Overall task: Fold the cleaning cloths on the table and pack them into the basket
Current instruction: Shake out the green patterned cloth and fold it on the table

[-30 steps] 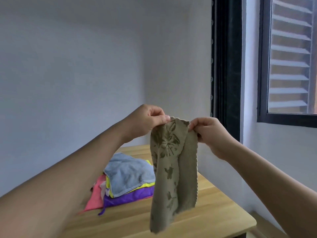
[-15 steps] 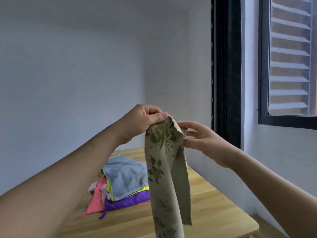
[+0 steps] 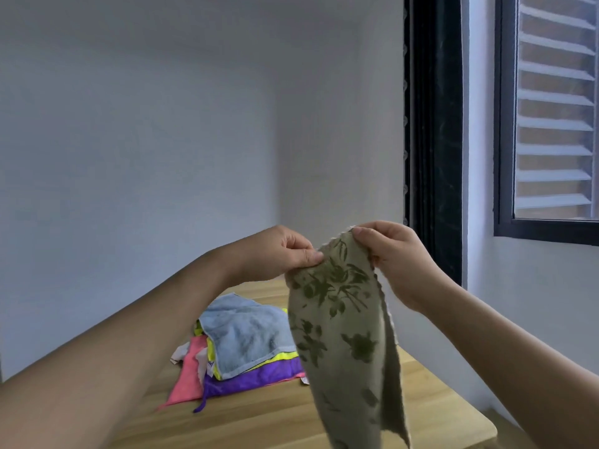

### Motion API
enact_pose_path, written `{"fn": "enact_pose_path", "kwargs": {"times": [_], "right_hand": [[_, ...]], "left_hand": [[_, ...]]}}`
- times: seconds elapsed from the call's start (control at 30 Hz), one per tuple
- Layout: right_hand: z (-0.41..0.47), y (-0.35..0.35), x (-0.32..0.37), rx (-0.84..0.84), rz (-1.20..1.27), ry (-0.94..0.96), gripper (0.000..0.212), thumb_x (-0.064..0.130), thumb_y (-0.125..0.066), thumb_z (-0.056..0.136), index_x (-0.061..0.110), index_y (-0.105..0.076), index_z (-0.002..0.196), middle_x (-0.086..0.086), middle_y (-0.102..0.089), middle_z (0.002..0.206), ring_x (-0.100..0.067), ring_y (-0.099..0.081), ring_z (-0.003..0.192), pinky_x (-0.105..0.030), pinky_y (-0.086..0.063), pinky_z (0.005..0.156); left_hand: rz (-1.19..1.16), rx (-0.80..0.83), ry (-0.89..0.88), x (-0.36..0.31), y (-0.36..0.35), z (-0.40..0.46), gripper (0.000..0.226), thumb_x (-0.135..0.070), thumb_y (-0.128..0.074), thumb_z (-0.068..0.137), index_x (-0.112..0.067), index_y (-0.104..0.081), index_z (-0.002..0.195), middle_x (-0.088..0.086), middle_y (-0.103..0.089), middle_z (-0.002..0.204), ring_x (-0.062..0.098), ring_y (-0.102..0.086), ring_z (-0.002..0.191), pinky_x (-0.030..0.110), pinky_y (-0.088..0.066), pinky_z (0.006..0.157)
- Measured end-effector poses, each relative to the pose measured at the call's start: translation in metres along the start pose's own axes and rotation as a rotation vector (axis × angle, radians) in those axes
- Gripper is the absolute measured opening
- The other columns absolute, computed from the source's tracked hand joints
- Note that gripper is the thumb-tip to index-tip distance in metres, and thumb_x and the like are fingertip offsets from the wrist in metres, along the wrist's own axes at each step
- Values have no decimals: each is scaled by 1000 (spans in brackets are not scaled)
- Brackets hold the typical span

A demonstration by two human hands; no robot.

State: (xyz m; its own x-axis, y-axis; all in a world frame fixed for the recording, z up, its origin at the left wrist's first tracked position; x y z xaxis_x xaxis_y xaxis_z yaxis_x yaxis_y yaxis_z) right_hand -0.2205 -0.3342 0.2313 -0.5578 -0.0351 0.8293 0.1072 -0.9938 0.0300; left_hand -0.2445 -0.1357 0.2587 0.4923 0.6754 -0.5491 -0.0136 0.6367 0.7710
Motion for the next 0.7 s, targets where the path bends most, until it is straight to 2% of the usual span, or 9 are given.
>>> {"fn": "enact_pose_path", "kwargs": {"times": [0.07,0.13,0.2,0.3,0.33,0.4,0.5,0.6,0.7], "right_hand": [[2,2,2,-31,62,-40,20,19,-57,93,4,-70,90,-9,-68,75,-19,-64,70,-36,-56,72],[3,7,2,-45,91,-61,20,20,-58,93,4,-70,90,-8,-68,72,-18,-65,66,-33,-58,66],[4,12,1,-23,70,-58,21,20,-58,93,3,-69,92,-7,-67,71,-17,-64,64,-30,-57,63],[7,15,-4,22,36,-25,19,16,-57,94,2,-67,90,-3,-62,68,-10,-57,61,-22,-50,61],[8,15,-5,31,41,-14,17,14,-56,94,1,-66,89,-2,-59,67,-9,-55,60,-21,-48,61],[10,19,-9,29,50,-3,17,13,-55,95,1,-65,89,-3,-58,68,-9,-53,61,-22,-48,64],[12,23,-14,-2,-9,27,16,14,-56,94,3,-67,89,-5,-64,73,-16,-58,69,-28,-52,71],[10,20,-15,-39,-124,105,11,11,-58,93,8,-68,93,-2,-71,80,-13,-65,75,-25,-53,74],[6,13,-14,-54,-329,218,15,13,-57,94,19,-64,106,6,-72,86,-2,-66,78,-15,-50,69]], "left_hand": [[-50,125,-2,-1,-1,-5,25,-31,-57,95,-13,-74,98,-2,-74,102,6,-65,100,31,-40,106],[-133,172,-61,-3,-2,-9,27,-31,-57,93,-13,-72,106,-4,-72,111,7,-61,112,31,-34,109],[-199,147,-141,-8,-1,-12,26,-30,-55,91,-14,-73,101,-5,-72,107,7,-62,109,27,-35,105],[-263,101,-224,-17,-2,-17,22,-26,-55,90,-14,-71,81,-7,-69,84,5,-61,86,17,-41,88],[-209,64,-233,-18,-2,-16,24,-29,-58,89,-11,-69,77,-3,-65,77,7,-59,80,19,-42,85],[116,-80,-217,-16,-1,-11,36,-40,-61,88,-8,-64,74,11,-59,73,14,-51,79,26,-37,84],[629,-308,-131,-10,0,-7,40,-47,-52,90,-12,-55,70,2,-59,77,11,-34,89,32,-24,88],[770,-378,-79,-3,1,-8,36,-45,-46,91,-17,-54,69,-5,-59,78,15,-34,92,34,-22,83],[951,-449,-55,-2,0,-12,24,-36,-43,90,-20,-59,81,-8,-62,86,19,-37,96,36,-27,86]]}}
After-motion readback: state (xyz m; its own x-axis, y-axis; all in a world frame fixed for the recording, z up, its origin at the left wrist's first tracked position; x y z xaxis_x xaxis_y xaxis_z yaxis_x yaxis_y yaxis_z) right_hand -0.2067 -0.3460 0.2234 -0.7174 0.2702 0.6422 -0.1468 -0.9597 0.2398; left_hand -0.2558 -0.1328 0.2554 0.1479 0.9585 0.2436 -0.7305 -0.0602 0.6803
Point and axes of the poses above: each hand's wrist, its own z-axis towards the middle knuckle, its own y-axis out of the back of the hand, x = y × z, the point moved 1 cm from there along z, towards the middle knuckle
